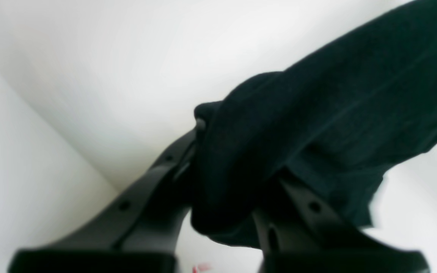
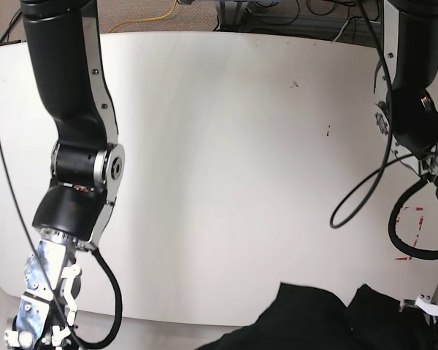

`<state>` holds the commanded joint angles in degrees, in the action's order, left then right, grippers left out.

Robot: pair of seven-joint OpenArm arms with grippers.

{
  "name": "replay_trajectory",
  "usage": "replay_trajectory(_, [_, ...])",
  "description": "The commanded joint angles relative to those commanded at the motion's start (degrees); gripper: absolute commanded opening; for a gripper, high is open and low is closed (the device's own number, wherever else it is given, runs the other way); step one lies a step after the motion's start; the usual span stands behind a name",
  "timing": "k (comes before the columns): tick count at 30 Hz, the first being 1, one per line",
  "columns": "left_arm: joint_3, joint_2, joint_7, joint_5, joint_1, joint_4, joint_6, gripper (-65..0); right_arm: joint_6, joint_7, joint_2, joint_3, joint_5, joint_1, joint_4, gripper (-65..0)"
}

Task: Layout the t-shirt on the table in an organized manner, then fold the t-shirt properly
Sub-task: 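Pull the grippers apart to stretch the shirt between them, then lay the stretched shirt flat on the table, moving both grippers away from the table edge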

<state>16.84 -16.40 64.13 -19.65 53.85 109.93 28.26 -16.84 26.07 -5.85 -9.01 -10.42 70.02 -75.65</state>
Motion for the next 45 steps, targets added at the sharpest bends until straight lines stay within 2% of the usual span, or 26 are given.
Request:
replay_trajectory(4, [0.0,0.1,3.8,0.0,3.5,0.0,0.1,-64.6,0.00,0.0,-0.7,0.0,0.0,2.2,2.2,-65.0])
replay_trajectory(10, [0.0,0.1,4.2,0.0,1.0,0.0,0.2,-64.6,0.00,0.0,-1.0,-0.3,0.1,-2.2,1.6,-65.0])
replay_trajectory(13, [0.1,0.1,4.2,-0.1,-3.5,0.1,0.3,-64.6,0.00,0.0,-2.5,-0.4,0.3,-7.5,-1.1,-65.0])
replay_trajectory(21, [0.4,0.6,4.0,-0.1,-21.1,0.1,0.3,-64.6,0.00,-0.1,-2.4,-4.0,0.3,-26.3,-8.5,-65.0])
replay_trajectory(27, [0.5,2.1,-0.7,-0.1,-35.9,0.3,0.3,-64.6,-0.09,-0.5,-2.2,-6.6,0.6,-40.2,-11.0,-65.0])
replay_trajectory(31, [0.8,2.1,-3.0,-0.1,-45.2,0.3,0.3,-64.6,-0.09,-2.1,-2.6,-8.4,5.7,-49.1,-11.3,-65.0])
replay_trajectory(36, [1.8,2.1,-3.0,-0.1,-52.2,0.4,0.3,-64.7,-0.09,-2.5,-3.6,-9.8,7.9,-56.1,-11.6,-65.0])
replay_trajectory(41, [4.9,2.1,-3.0,-0.1,-58.5,0.3,0.4,-64.7,-0.09,-2.3,-3.6,-10.2,8.0,-62.9,-14.2,-65.0])
replay_trajectory(45, [5.1,2.0,-3.0,-0.1,-61.7,0.3,0.4,-64.6,-0.09,-2.3,-3.4,-10.2,8.0,-67.0,-15.7,-65.0])
